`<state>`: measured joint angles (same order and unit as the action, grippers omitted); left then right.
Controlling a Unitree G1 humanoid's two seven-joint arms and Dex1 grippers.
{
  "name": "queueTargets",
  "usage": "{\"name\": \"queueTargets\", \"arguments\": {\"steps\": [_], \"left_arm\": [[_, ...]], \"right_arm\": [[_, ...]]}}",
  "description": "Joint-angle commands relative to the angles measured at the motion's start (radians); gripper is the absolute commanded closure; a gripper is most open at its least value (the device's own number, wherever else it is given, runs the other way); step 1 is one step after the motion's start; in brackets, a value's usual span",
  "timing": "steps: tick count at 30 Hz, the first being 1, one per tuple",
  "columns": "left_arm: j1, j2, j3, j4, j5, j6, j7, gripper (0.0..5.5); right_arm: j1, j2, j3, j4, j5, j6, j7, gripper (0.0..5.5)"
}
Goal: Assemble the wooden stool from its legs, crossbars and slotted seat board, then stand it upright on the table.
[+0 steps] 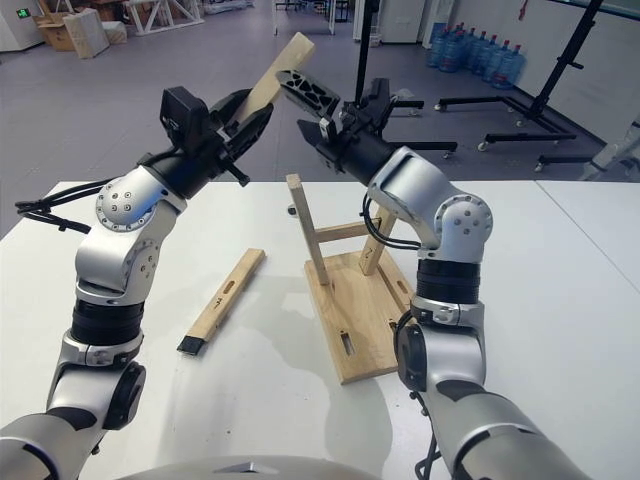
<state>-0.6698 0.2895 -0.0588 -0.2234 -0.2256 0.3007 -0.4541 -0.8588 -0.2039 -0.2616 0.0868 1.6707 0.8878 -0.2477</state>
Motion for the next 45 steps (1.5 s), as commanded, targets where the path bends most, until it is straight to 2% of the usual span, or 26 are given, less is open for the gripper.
{"name": "queueTargets", "arguments": {"steps": [1,7,11,22,33,44,45], "left_arm": [[0.02,-0.011,-0.023,-0.018,0.007,0.017,0.002,4.22],[0.027,-0.019,-0.03,-0.021,0.01,0.018,0.003,4.22],[0.033,-0.024,-0.034,-0.03,0.01,0.024,0.006,4.22],[0.03,-0.035,-0.04,-0.032,0.018,0.03,0.005,4.22],[0.036,-0.032,-0.045,-0.039,0.024,0.031,-0.001,4.22],[0.034,-0.041,-0.059,-0.034,0.018,0.067,0.001,4.22],[0.036,-0.05,-0.056,-0.036,0.017,0.076,0.015,3.83]], "right_arm": [[-0.054,0.024,-0.019,0.003,-0.007,-0.045,0.008,0.25],[-0.076,0.051,-0.018,0.0,-0.044,-0.083,0.019,0.25],[-0.077,0.062,-0.019,0.001,-0.066,-0.091,0.025,0.87],[-0.091,0.084,-0.025,0.02,-0.091,-0.093,0.039,3.11],[-0.1,0.095,-0.039,0.017,-0.103,-0.108,0.043,5.06],[-0.071,0.069,-0.016,-0.02,-0.192,-0.097,0.083,5.11],[-0.064,0.067,-0.015,-0.023,-0.204,-0.097,0.09,5.11]]}}
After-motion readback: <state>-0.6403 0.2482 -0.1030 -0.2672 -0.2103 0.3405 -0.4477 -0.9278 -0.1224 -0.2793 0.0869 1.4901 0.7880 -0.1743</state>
